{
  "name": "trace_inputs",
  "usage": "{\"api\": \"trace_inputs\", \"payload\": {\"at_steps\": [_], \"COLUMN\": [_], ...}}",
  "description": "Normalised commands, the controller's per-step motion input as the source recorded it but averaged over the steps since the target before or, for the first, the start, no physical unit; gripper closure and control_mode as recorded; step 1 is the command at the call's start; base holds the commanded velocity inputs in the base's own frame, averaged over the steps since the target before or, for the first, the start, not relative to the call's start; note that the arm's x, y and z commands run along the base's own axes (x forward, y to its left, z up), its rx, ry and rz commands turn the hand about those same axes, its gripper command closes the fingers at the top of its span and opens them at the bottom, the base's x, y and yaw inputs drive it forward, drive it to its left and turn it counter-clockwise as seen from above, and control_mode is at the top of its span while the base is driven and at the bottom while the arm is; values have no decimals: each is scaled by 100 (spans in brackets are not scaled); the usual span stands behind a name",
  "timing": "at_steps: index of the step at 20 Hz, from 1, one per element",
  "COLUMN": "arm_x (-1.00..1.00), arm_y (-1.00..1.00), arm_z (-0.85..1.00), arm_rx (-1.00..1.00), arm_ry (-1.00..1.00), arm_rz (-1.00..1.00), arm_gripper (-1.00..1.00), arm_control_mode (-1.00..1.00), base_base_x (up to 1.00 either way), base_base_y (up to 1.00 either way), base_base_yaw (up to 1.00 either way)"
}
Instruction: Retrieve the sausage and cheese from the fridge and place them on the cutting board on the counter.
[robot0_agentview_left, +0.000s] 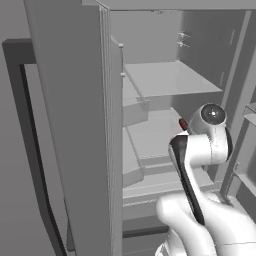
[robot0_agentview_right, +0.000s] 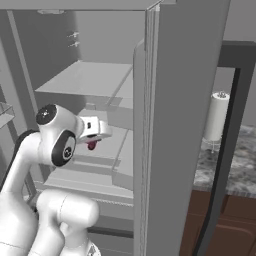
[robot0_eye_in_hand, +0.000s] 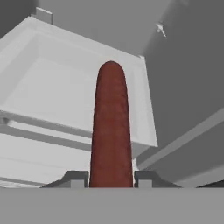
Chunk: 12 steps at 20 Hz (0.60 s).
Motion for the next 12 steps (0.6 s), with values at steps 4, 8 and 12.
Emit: {"api": "trace_inputs", "payload": {"at_steps": [4,8,12], "arm_x": [-71,-67,-61], "arm_y": [-11,-7,-1], "arm_z": [80,80,56], "arm_rx": [0,0,0], "arm_ry": [15,18,17], "arm_rz": [3,3,5], "arm_gripper": [100,100,100], "arm_control_mode": [-100,-100,-100], "base_base_x": [0,0,0], "base_base_y": [0,0,0], "base_base_yaw": [0,0,0]}}
